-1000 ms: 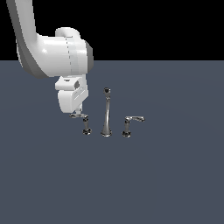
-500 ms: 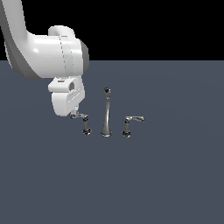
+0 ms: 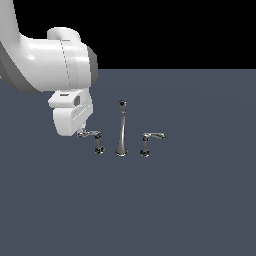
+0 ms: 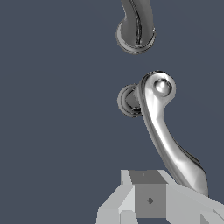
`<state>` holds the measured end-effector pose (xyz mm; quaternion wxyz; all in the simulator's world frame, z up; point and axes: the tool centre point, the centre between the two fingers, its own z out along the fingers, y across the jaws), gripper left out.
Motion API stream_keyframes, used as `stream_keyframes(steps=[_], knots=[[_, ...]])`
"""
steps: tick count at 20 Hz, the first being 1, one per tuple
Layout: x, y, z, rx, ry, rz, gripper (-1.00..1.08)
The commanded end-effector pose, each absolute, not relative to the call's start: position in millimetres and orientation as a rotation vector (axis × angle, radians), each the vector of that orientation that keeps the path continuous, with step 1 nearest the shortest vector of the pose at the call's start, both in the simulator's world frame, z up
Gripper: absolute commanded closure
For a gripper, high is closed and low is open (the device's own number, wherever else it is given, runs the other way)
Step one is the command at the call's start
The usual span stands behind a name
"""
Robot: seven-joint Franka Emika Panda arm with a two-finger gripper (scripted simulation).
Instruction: Turn on the faucet by rotating a designated handle.
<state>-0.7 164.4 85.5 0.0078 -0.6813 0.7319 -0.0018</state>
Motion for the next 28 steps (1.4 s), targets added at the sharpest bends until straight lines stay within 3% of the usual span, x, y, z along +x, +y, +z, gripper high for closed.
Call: stream_keyframes(steps=[1,14,28], knots=[[-10.9,158.2,85.4,-2.126,2.306,-0.004,1.08],[-45.5,161.2,85.3,-2.167,2.268,0.002,1.08],[-73.9,112.7,85.5,-2.103,2.333,0.0,1.08]])
